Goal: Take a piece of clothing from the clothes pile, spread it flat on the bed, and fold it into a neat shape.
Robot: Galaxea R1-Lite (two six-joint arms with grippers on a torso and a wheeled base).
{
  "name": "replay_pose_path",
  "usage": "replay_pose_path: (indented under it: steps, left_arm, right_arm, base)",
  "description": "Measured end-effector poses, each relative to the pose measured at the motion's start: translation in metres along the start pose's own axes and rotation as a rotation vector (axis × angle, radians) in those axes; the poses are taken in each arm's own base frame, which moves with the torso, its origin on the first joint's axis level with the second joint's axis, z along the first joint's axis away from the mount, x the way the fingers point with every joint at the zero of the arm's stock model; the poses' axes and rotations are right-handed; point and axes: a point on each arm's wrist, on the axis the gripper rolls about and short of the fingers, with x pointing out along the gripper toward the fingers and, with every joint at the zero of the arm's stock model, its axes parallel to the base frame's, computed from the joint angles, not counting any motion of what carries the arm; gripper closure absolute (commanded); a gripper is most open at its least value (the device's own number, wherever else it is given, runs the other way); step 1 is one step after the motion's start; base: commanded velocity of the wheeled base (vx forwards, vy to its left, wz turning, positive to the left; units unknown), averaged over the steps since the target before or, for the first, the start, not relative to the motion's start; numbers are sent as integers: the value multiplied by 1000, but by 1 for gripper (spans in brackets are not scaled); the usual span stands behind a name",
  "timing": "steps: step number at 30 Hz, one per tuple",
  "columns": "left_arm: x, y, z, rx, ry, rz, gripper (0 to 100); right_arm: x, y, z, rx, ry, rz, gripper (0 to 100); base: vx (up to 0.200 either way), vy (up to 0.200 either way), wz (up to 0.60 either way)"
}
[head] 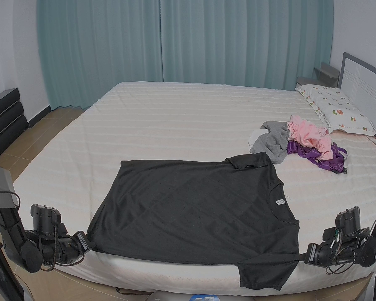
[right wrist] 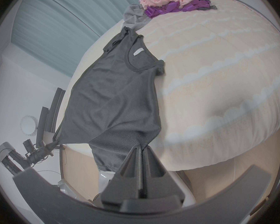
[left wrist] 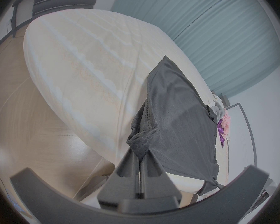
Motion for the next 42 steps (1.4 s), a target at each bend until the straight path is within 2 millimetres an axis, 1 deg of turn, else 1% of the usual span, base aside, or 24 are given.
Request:
replay_pose_path:
  steps: [5,17,26,33,42]
  left_arm:
    - [-7,2,-2,47,-13,14,100]
    - [-15,7,-13,150,22,36,100]
    - [-16,9,-18,159,55,55,100]
    - [-18,11,-21,202,87,80,100]
    - [-27,14,-28,264,140,135,100]
  right_arm:
    - [-12,0,0,-20,-10,16,100]
    - [-34,-5,-10,-92,52,-4,100]
    - [-45,-15,-16,-141,105,2,100]
    - [-48,-17,-17,-150,107,-1,100]
    - [-55,-18,-27,-201,166,-20,100]
  base:
    - [0,0,0]
    - [0,0,0]
    - [0,0,0]
    - [0,0,0]
    - [0,0,0]
